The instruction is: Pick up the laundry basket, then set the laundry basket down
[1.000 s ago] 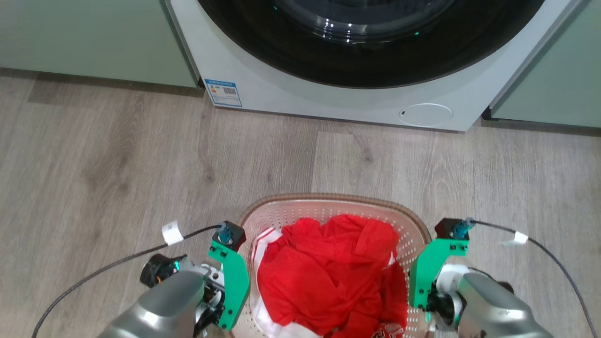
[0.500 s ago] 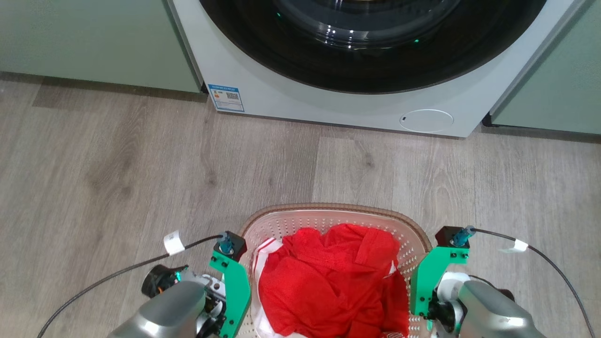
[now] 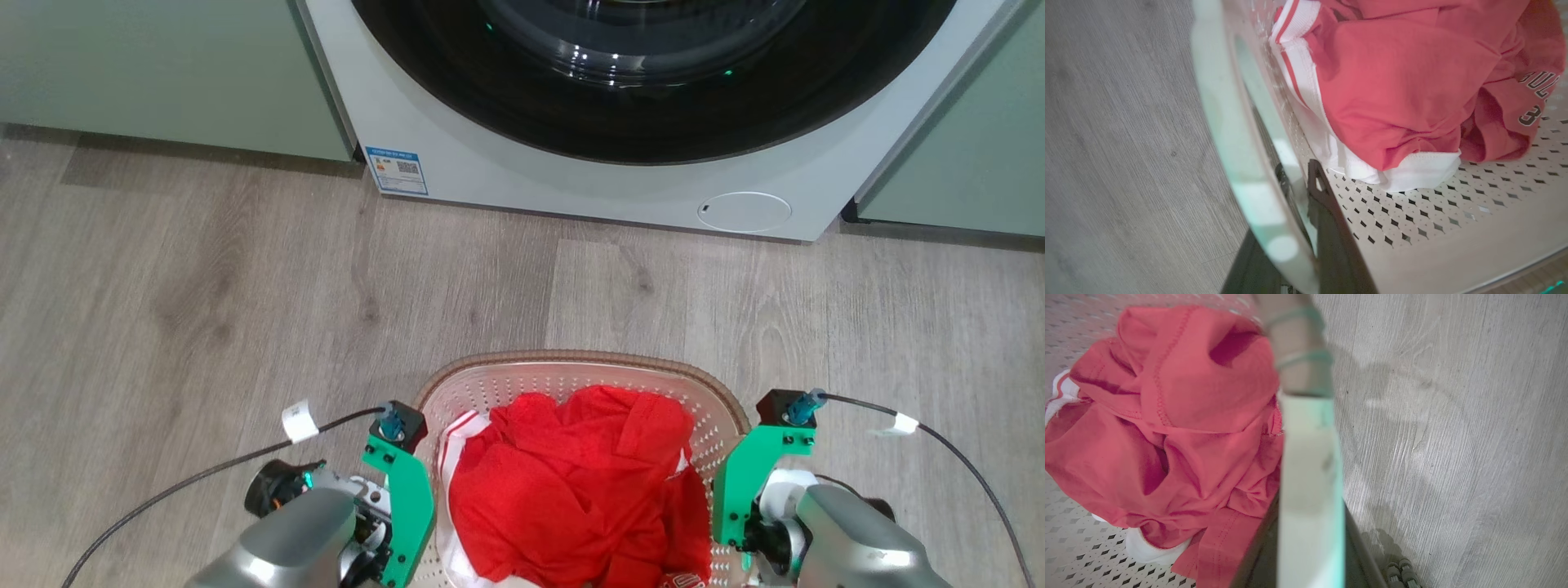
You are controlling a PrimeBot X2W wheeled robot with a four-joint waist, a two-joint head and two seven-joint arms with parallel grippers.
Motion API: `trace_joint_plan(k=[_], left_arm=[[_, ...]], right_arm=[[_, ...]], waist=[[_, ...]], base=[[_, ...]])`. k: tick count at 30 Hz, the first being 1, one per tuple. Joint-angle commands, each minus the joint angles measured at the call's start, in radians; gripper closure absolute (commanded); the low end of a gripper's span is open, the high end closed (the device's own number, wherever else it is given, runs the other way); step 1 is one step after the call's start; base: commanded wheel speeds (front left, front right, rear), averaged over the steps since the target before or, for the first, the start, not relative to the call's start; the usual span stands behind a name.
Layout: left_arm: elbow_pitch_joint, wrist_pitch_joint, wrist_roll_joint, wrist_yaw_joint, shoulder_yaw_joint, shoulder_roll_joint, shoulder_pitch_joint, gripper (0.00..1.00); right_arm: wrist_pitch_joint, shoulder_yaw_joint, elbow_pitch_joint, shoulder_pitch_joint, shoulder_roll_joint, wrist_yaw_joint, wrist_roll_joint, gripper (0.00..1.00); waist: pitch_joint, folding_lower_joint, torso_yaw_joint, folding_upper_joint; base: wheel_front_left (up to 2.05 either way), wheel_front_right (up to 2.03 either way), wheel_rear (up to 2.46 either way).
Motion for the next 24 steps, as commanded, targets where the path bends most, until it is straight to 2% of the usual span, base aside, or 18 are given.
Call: trace_joint_plan(k=[1, 24], left_arm=[[-0.037, -0.001, 0.009, -0.012, -0.001, -0.001, -0.011, 1.00], [-0.045, 0.007, -0.001, -0.009, -0.002, 0.002, -0.005, 1.00]], right_arm=[[-0.006, 0.013, -0.054, -0.014, 0.027, 0.016, -0.019, 1.00], [0.017, -0.029, -0.084, 0.010, 0.027, 0.016, -0.056, 1.00]], waist=[[-0.002, 0.0001, -0.001, 0.0000], [-0.018, 0.0001, -0.002, 0.0000]], base=[[0.00, 0.00, 0.00], [0.00, 0.00, 0.00]])
